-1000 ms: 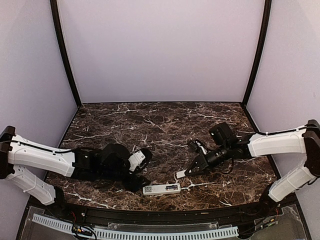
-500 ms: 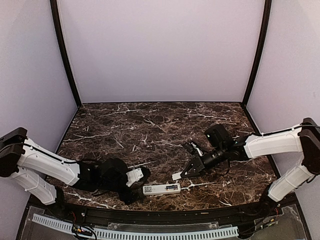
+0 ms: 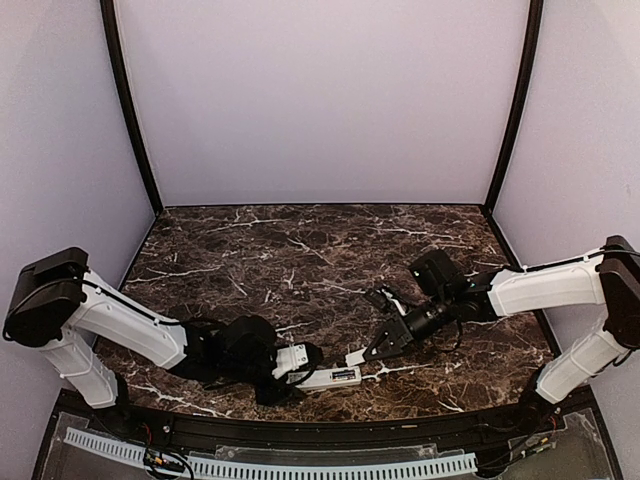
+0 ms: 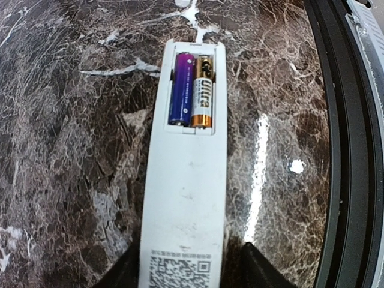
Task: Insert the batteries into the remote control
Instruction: Hold the remote control without the battery cover at the center of the board.
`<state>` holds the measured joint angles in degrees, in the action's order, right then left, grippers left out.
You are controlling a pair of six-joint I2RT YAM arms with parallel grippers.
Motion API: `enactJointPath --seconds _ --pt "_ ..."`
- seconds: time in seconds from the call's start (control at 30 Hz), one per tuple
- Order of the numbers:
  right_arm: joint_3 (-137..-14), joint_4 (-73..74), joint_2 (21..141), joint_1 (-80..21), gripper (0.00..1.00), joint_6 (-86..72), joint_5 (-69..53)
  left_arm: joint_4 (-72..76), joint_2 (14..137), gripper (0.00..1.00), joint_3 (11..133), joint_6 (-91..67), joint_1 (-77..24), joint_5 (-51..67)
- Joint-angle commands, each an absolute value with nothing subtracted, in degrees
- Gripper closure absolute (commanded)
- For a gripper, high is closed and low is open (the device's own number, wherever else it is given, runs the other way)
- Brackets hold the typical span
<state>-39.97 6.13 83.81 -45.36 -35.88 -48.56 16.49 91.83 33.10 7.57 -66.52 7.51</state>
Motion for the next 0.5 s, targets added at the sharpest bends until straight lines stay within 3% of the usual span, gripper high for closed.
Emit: enactJointPath --seconds 0.0,0.13,0.47 --pt "-39.91 7.82 84.61 -45.04 1.00 -33.66 -50.27 11.38 92.99 0.55 34.49 8.03 -66.84 12.58" --pt "-40.30 7.26 85.88 -44.96 1.00 -33.34 -51.21 10.36 92.78 0.67 35.19 7.24 -67.44 13.15" --pt "-40.43 -3.42 93.52 -46.11 1.00 -38.61 -55.18 8.81 93.64 0.73 36.65 5.15 -68.66 10.68"
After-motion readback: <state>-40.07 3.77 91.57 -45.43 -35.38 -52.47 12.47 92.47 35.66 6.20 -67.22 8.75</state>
